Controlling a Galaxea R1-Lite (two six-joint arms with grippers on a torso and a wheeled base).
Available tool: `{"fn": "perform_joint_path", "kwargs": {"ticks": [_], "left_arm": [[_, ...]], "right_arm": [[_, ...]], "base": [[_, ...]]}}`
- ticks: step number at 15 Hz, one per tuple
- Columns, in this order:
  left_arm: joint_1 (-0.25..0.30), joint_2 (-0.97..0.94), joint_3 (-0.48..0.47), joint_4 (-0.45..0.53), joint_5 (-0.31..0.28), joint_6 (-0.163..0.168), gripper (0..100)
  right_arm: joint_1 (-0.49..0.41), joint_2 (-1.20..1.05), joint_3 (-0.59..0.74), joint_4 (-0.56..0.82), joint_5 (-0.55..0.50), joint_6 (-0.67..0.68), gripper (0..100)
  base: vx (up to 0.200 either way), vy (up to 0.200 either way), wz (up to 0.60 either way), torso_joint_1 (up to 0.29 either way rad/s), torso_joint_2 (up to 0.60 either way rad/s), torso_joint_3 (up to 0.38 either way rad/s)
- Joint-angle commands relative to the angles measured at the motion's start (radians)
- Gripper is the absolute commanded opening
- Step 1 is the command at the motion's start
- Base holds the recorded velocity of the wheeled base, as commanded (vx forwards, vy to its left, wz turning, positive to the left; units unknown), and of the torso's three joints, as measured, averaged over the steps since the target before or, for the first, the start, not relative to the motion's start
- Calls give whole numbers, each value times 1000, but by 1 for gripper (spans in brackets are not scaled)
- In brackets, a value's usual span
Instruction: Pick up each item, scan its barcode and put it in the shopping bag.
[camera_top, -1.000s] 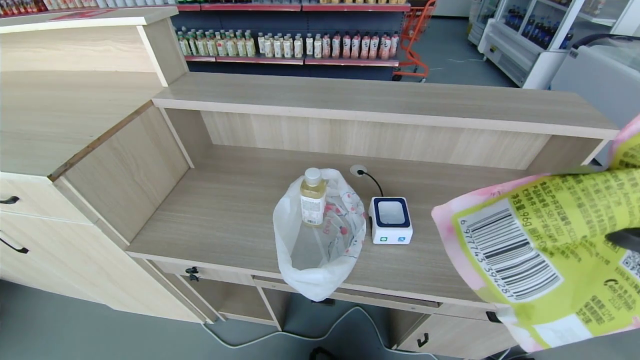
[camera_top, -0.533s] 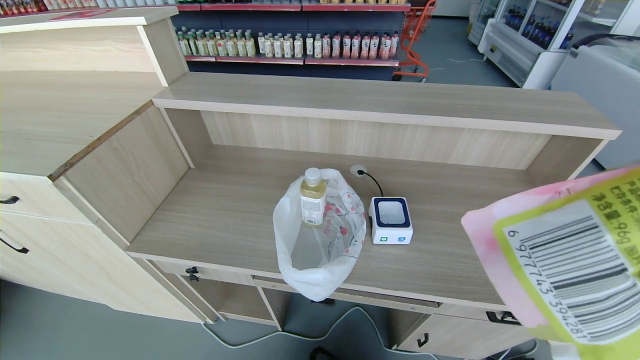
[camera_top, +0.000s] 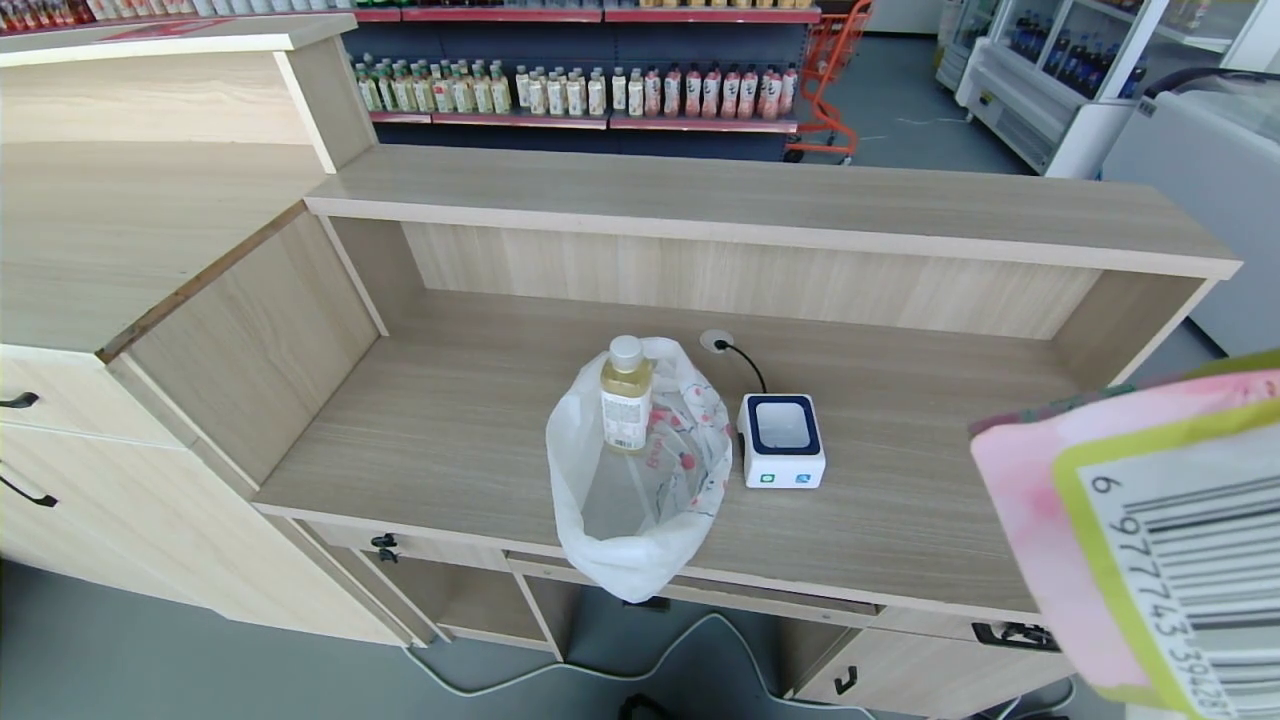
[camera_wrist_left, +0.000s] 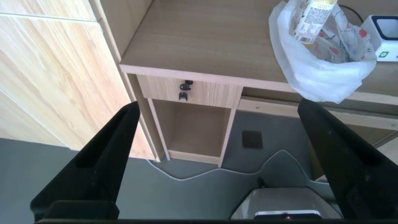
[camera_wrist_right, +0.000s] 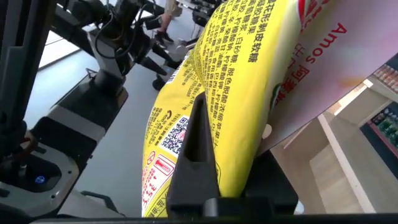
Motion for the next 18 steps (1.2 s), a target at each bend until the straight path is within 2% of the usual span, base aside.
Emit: {"fn": "perform_joint_path", "kwargs": {"ticks": [1, 6, 11, 14, 18], "left_arm": [[0, 0, 0, 0, 0, 0, 100], [0, 0, 0, 0, 0, 0, 100], [0, 0, 0, 0, 0, 0, 100], [0, 0, 0, 0, 0, 0, 100], [0, 0, 0, 0, 0, 0, 100]], "right_arm": [[3, 37, 2, -14, 0, -20, 0], [38, 80, -20, -39, 21, -98, 0], [77, 155, -32, -201, 20, -108, 0], [95, 146, -90, -198, 21, -83, 0], [113, 113, -61, -198, 16, -69, 0]], "base": [[0, 0, 0, 0, 0, 0], [0, 0, 0, 0, 0, 0], [0, 0, 0, 0, 0, 0], [0, 0, 0, 0, 0, 0], [0, 0, 0, 0, 0, 0]]}}
